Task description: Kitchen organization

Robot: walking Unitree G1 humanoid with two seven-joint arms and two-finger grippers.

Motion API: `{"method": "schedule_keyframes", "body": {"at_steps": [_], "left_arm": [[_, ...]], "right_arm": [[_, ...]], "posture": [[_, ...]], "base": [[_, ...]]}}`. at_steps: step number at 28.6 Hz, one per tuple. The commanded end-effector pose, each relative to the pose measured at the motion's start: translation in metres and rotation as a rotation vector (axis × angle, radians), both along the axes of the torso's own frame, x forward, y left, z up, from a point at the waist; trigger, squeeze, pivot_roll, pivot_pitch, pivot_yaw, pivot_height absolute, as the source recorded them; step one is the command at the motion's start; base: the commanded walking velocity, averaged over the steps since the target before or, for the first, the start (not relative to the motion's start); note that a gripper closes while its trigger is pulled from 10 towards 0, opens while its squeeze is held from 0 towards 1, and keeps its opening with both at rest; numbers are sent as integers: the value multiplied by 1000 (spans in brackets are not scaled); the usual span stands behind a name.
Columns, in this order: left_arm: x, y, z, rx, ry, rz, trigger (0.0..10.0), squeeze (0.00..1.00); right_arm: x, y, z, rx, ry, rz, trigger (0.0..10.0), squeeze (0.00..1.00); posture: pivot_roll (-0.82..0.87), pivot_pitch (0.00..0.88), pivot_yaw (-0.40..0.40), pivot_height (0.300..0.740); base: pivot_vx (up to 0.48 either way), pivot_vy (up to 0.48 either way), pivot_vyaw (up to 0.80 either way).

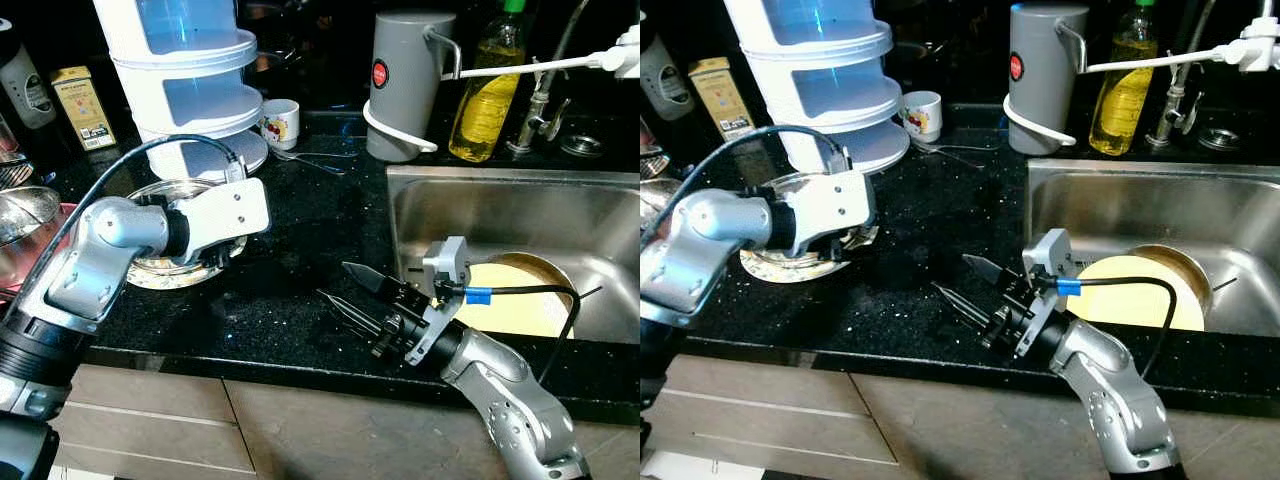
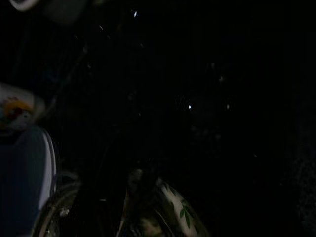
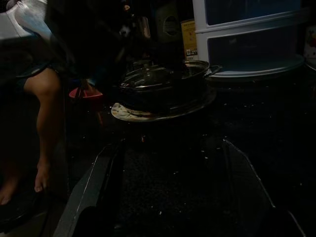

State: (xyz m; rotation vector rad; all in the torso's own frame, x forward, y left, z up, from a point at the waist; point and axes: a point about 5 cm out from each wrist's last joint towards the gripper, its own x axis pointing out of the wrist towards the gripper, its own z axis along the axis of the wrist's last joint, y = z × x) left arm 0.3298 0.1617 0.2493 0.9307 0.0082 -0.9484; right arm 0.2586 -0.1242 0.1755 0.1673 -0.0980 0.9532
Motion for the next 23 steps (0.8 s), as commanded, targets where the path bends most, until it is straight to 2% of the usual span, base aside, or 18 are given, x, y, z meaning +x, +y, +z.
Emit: {"method": "schedule_keyframes", "body": {"at_steps": [1, 6, 7, 8, 19, 23], "left_arm": [[1, 0, -3, 15, 3, 0, 10000, 0], [4, 1, -2, 21, -10, 11, 10000, 0], [5, 2, -2, 22, -8, 12, 1608, 0], [5, 2, -3, 22, -5, 10, 0, 0], [5, 3, -4, 17, 1, -2, 0, 0], [6, 3, 1, 11, -21, 0, 0, 0]], "right_arm": [[-3, 2, 1, -9, -1, 9, 10000, 0], [-3, 1, 1, -11, -2, 5, 10000, 0], [-3, 0, 1, -10, -3, 5, 10000, 0], [-3, 1, 1, -10, -4, 4, 10000, 0], [-2, 2, 1, -10, -7, 6, 10000, 0], [-1, 2, 1, -9, -8, 5, 10000, 0]], "posture": [[-76, 0, 12, 740], [-76, 0, 11, 740], [-77, 0, 12, 740], [-77, 0, 12, 740], [-71, 0, 7, 740], [-69, 0, 8, 740]], "base": [[0, 0, 0], [0, 0, 0], [0, 0, 0], [0, 0, 0], [0, 0, 0], [0, 0, 0]]}}
